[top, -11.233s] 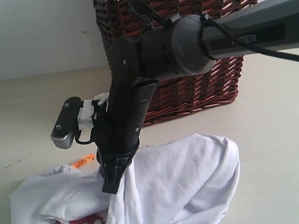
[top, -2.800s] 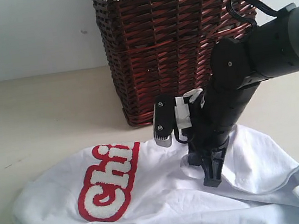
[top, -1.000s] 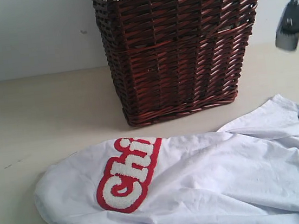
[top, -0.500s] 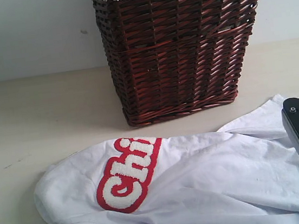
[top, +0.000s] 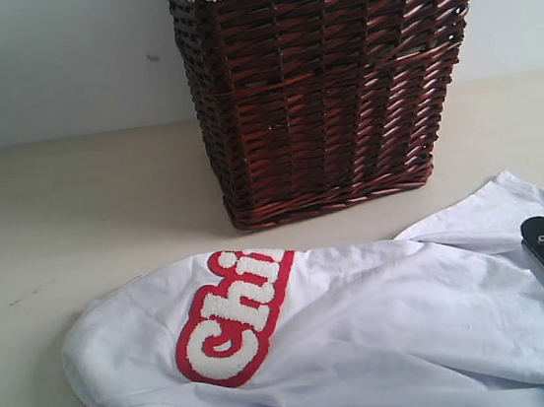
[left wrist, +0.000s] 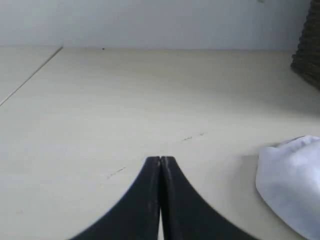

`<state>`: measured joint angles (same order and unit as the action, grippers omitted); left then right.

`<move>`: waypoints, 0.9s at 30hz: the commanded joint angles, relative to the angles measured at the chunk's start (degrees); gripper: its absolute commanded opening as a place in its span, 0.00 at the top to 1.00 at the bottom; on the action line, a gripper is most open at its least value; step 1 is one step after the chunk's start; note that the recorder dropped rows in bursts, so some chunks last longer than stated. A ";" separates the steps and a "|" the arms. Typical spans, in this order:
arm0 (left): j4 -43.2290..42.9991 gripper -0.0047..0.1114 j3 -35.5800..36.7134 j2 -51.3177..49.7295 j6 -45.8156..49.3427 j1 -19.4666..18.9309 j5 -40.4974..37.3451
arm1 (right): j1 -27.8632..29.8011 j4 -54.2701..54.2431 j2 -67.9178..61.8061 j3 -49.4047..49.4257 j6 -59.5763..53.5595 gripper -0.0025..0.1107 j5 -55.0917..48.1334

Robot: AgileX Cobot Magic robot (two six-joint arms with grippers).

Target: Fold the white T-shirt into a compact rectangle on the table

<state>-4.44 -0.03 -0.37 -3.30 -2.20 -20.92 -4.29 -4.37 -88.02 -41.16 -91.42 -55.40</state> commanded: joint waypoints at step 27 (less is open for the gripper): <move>0.21 0.96 0.03 0.37 -0.10 0.07 0.40 | 0.10 24.26 11.19 12.59 -7.41 0.98 -14.56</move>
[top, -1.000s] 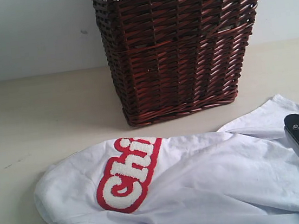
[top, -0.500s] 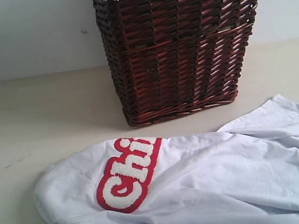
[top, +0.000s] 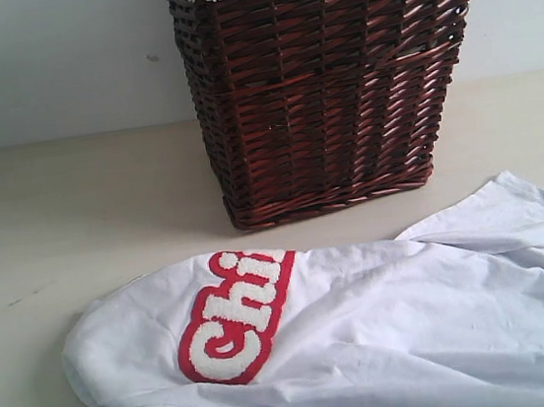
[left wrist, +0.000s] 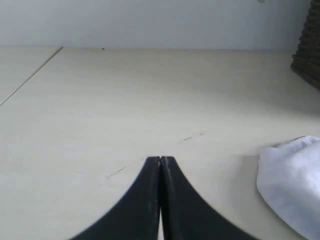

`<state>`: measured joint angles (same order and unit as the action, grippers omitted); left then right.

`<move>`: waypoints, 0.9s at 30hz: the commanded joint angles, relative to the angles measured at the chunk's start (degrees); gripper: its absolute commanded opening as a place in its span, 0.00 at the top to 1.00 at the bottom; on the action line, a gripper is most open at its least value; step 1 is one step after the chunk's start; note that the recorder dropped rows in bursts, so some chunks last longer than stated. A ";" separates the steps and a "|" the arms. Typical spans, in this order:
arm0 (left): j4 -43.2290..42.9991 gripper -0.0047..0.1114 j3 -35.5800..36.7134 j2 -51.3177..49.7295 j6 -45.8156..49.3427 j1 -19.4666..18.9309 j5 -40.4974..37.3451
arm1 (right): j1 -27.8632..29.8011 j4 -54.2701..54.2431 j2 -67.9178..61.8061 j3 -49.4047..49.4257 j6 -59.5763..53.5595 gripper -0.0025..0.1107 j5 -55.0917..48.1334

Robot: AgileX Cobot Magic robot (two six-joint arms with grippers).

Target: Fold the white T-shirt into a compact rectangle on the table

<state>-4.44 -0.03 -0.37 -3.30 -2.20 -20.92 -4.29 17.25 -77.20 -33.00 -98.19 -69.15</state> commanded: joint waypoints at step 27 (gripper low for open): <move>0.21 0.96 0.03 0.37 -0.10 0.07 0.40 | 6.02 20.56 -4.05 1.05 45.70 0.41 64.51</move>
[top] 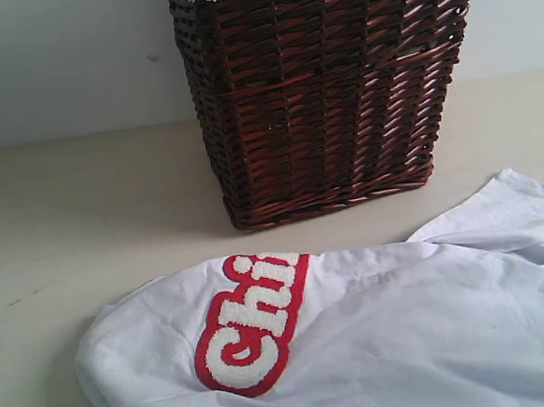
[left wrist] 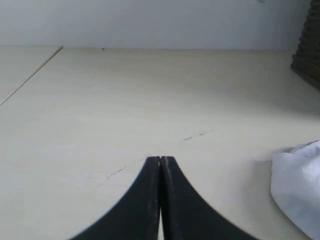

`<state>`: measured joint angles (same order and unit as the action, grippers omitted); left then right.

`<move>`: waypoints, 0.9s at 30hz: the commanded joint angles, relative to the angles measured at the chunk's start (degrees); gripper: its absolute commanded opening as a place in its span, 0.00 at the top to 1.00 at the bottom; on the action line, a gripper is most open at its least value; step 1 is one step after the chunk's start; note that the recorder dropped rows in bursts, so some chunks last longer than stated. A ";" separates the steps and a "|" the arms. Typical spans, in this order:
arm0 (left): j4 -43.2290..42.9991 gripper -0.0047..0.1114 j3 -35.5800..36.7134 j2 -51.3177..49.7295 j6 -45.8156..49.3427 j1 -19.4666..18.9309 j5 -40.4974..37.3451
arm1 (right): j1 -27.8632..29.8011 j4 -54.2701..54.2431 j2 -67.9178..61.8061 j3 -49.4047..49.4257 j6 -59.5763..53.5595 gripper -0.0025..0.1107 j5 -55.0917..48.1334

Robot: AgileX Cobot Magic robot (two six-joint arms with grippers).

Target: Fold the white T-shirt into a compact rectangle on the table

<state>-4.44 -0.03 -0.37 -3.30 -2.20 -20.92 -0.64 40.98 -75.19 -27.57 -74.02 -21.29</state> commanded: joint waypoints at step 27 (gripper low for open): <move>0.21 0.96 0.03 0.37 -0.10 0.07 0.40 | 3.47 -30.55 -43.27 -28.81 69.23 0.98 24.68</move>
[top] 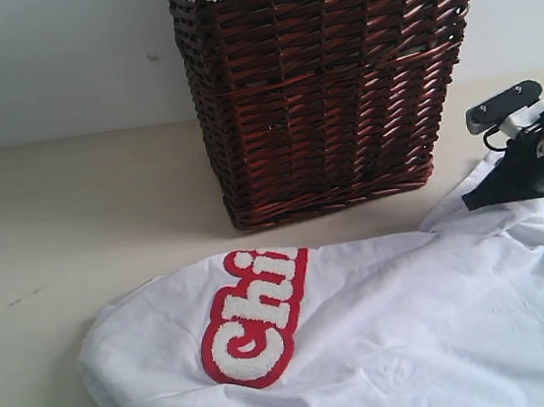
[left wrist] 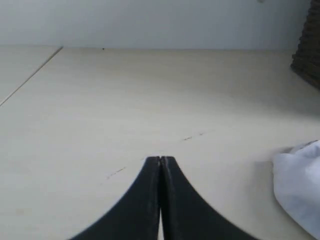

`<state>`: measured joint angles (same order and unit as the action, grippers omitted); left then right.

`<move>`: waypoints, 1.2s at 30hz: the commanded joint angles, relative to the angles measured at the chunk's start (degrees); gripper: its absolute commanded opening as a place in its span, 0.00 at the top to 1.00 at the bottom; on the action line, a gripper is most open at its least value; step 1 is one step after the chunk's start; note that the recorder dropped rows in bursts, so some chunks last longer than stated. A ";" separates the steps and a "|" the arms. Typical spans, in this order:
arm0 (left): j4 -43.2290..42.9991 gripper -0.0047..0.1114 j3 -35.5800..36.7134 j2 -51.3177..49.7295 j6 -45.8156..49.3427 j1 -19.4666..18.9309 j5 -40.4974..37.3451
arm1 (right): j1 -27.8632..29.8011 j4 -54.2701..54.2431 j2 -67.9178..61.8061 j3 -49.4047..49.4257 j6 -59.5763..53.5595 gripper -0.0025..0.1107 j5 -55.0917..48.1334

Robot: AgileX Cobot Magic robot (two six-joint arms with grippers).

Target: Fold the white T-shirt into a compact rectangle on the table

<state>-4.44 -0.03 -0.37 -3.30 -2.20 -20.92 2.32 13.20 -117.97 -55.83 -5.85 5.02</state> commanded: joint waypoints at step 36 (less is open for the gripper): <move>0.21 0.96 0.03 0.37 -0.10 0.07 0.40 | 0.50 -4.33 89.34 43.11 5.85 0.98 26.04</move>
<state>-4.44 -0.03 -0.37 -3.30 -2.20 -20.92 2.51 9.52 -36.61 -20.79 2.58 21.66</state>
